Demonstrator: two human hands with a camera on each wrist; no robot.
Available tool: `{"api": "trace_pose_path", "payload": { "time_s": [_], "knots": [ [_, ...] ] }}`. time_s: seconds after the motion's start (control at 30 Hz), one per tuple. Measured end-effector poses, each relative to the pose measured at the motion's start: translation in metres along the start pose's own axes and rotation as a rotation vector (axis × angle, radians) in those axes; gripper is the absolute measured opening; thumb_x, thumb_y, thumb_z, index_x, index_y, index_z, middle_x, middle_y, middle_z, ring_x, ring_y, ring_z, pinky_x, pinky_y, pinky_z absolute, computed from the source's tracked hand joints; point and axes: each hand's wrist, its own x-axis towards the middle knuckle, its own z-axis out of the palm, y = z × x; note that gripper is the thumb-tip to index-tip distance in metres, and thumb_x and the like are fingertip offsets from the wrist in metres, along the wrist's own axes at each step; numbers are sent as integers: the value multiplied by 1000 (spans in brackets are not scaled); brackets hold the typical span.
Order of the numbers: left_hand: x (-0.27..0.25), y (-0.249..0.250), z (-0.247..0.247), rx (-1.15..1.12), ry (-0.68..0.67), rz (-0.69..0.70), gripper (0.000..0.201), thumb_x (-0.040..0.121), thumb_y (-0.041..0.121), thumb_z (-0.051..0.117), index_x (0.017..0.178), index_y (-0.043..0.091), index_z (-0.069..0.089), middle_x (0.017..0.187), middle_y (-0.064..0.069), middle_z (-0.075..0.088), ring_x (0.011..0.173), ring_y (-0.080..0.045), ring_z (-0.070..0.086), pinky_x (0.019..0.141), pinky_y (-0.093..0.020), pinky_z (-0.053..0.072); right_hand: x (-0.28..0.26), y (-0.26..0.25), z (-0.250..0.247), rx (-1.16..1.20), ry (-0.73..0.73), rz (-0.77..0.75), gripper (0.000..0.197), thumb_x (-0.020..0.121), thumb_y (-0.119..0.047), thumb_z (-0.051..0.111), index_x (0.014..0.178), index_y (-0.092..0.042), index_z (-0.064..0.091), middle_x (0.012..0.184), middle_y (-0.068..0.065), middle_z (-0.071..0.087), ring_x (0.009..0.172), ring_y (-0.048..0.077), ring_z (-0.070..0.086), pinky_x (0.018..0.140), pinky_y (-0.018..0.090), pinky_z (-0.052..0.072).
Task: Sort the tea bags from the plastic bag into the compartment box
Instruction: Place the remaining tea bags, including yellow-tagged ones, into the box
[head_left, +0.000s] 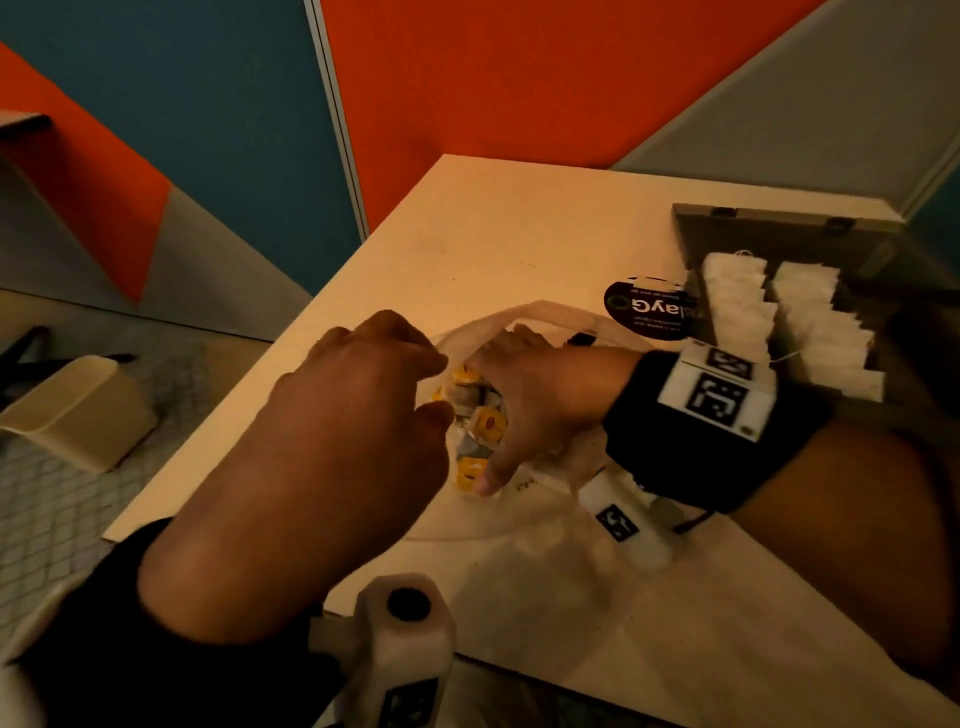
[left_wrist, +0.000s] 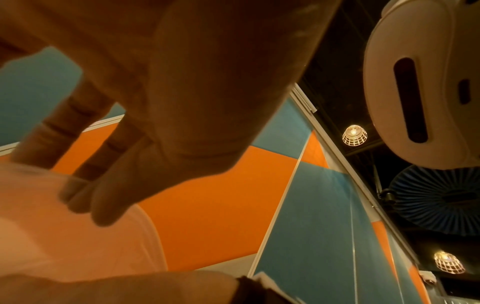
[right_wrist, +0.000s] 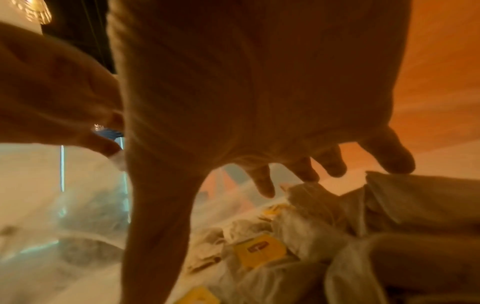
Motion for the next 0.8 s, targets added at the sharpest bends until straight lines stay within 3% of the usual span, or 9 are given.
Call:
{"api": "trace_pose_path", "payload": {
  "time_s": [0.07,0.23,0.3,0.37,0.43,0.47,0.57,0.67,0.8],
  "knots": [
    [3,0,-1,-55,30,14,41,92,29,59,132,37,53,135,21,43,108,-3,41,87,-23,38,9,-4,-5,-12,-73,31,135,49,-70,81,152,-34,1,162,5,0,147,35,3,116,57,20],
    [9,-6,-6,-233,26,43,36,91,17,61,121,36,61,127,23,52,104,0,52,70,-6,36,10,-13,-8,10,-19,11,104,59,-54,86,143,-28,30,133,6,37,122,28,39,100,50,43],
    [10,-8,-8,-314,0,50,35,91,15,60,117,38,63,123,26,52,94,4,55,64,-3,35,8,-14,-8,100,34,-22,72,68,-38,86,126,-25,46,117,0,47,108,21,49,93,40,48],
    [9,-10,-10,-403,-34,61,32,91,15,60,110,40,65,115,29,54,90,9,55,57,0,40,7,-13,-10,207,83,-44,38,74,-25,83,96,-29,52,94,-8,53,90,15,55,80,33,52],
    [7,-12,-13,-514,-59,72,27,89,17,61,97,41,69,106,31,59,87,8,60,61,-2,47,7,-8,-10,324,142,-58,30,75,-18,80,75,-30,52,81,-8,57,74,12,56,67,31,50],
    [6,-12,-15,-561,-53,74,25,88,19,62,92,42,71,104,32,61,87,8,62,67,-9,51,7,-4,-10,392,181,-63,27,74,-18,80,72,-30,55,81,-5,61,72,13,58,66,31,49],
    [5,-17,-16,-618,-15,50,23,86,21,64,93,41,73,109,29,62,89,3,65,79,-28,56,2,7,-10,778,274,-39,20,76,-6,78,84,-21,68,90,10,69,80,22,64,71,36,48],
    [5,-19,-16,-612,-13,21,24,86,20,65,96,40,72,108,31,59,89,0,66,77,-23,55,-5,12,-5,1177,316,-1,19,81,9,68,91,-6,64,79,12,67,78,26,61,69,35,46],
    [4,-17,-15,-515,30,-36,19,88,29,63,102,41,68,96,34,53,82,7,60,68,-13,45,-7,14,6,1358,312,30,19,84,14,62,88,-5,62,74,9,63,66,14,64,64,25,52]
  ]
}}
